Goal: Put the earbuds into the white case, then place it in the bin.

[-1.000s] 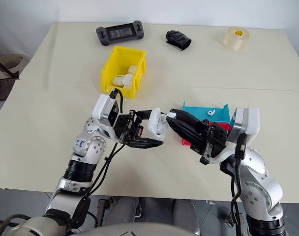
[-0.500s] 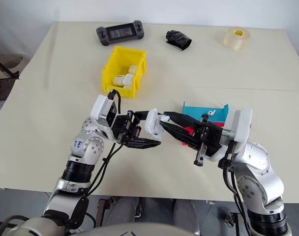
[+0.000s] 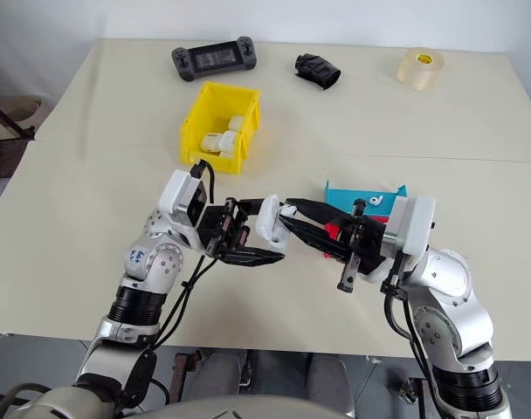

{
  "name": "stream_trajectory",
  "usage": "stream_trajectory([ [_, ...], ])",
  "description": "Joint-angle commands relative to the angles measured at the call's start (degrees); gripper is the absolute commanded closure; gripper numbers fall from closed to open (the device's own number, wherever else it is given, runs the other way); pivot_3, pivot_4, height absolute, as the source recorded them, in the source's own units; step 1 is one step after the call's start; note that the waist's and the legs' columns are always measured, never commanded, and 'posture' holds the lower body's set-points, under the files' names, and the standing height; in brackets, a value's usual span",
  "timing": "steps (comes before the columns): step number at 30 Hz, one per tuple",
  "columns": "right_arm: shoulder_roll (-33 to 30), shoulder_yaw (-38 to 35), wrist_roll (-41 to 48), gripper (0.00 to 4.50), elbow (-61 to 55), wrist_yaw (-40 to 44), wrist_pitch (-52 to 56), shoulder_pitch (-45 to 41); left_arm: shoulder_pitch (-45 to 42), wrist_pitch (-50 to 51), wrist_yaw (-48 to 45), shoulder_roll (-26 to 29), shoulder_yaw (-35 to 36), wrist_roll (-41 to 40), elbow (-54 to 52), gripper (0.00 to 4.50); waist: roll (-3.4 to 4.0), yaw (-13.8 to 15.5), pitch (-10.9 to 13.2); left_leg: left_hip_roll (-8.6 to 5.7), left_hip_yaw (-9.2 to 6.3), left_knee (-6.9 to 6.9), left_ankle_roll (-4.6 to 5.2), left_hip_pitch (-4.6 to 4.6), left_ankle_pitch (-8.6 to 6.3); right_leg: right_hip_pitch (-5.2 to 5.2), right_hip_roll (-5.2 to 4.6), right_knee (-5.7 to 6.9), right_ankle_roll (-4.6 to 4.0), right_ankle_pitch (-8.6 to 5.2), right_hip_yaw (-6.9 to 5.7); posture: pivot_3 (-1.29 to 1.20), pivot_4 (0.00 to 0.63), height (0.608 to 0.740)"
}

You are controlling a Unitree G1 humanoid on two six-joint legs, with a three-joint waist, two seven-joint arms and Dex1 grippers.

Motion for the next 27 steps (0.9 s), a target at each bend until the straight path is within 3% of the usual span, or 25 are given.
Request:
stream_trajectory([
  [1, -0.9, 2.3, -0.8, 4.02, 0.4, 0.8, 2.5, 0.9, -0.8, -0.8, 0.3, -1.1, 0.3, -2.4, -4.2, 1.67, 0.0, 0.0, 0.0, 0.0, 0.0, 0.0, 0.0, 0.0, 0.0, 0.0, 0.0, 0.0, 0.0, 0.0, 0.0, 0.0, 0.15, 0.74],
  [9, -4.3, -0.2, 7.0, 4.02, -1.3, -1.0, 10.8, -0.2, -0.7, -1.4, 0.4, -1.5, 0.2, -2.2, -4.0, 1.67, 0.0, 0.0, 0.0, 0.0, -0.02, 0.01, 0.0, 0.0, 0.0, 0.01, -0.02, -0.02, 0.0, 0.0, -0.01, 0.0, 0.15, 0.74],
  [21, -8.1, -6.1, 10.4, 0.2, -3.7, -0.8, 13.7, -0.7, 0.2, -2.5, 0.7, -1.7, 0.3, -1.6, -4.0, 1.67, -0.01, 0.1, 0.0, 0.0, -0.02, 0.02, 0.0, -0.02, 0.0, 0.02, -0.02, -0.03, 0.0, 0.0, -0.02, 0.0, 0.15, 0.74],
  [22, -8.9, -7.9, 10.6, 0.04, -3.9, -0.8, 13.6, 0.0, 0.4, -2.8, 0.7, -1.6, 0.4, -1.4, -3.8, 1.67, 0.0, 0.2, 0.0, 0.0, -0.03, 0.02, 0.0, -0.02, 0.0, 0.02, -0.02, -0.03, 0.0, 0.0, -0.02, 0.0, 0.15, 0.74],
  [27, -13.7, -19.3, 10.5, 0.04, -3.0, 3.8, 12.5, 10.8, 2.0, -5.7, 0.0, -0.6, 0.2, 0.1, -3.0, 1.67, -0.03, 0.5, 0.0, -0.05, -0.08, 0.04, 0.05, -0.06, -0.03, 0.11, -0.08, -0.09, 0.0, 0.0, -0.12, 0.0, 0.15, 0.74],
])
